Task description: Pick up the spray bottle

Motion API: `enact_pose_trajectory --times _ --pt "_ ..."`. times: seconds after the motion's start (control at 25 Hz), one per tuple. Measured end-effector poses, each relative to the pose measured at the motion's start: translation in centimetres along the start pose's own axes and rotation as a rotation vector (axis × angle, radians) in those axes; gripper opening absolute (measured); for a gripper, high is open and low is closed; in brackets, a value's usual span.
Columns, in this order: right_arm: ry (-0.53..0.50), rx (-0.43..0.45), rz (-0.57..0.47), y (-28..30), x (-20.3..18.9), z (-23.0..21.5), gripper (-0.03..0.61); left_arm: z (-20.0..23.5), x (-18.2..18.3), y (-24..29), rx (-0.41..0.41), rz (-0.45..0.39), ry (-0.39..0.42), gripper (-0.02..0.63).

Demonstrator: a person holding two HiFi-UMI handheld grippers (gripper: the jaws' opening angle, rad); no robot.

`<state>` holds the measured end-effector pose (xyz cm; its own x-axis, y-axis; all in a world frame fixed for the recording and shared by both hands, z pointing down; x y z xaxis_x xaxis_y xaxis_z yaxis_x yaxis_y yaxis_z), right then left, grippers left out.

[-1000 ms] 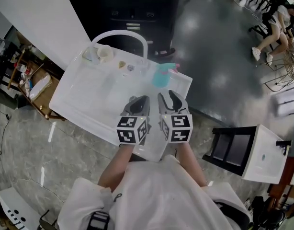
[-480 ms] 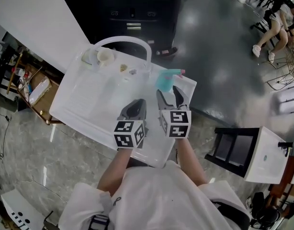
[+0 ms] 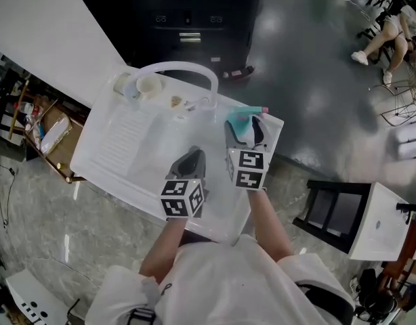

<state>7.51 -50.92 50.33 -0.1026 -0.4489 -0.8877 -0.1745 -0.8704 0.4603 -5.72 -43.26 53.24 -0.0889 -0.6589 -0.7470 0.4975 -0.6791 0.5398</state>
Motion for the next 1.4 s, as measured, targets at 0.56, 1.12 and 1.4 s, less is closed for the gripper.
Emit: enact_pose_trajectory --times 0.56,1.12,1.4 --pt "-0.027 -0.051 -0.019 3.0 0.0 -0.6 0.293 1.3 -0.7 0.9 0.018 0.026 -0.024 0.035" --pt "-0.093 -0.046 0.021 5.0 0.0 -0.8 0.293 2.6 -1.5 1.6 0.037 0.052 -0.035 0.035" --pt "-0.09 -0.034 0.043 5.2 -0.1 -0.8 0.293 2.2 -1.1 1.6 0.023 0.034 -0.038 0.035"
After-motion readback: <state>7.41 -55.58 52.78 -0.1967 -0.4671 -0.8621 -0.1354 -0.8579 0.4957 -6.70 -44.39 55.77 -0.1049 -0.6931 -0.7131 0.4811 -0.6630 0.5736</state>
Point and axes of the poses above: the fingertips, and each gripper's own axes: y forward along the fingers, z to its left, x out of its top, the point moved 3 cm from there along -y, backward along the fingers, and after that the axes turned 4 degrees about z, right-handed, at the moved point
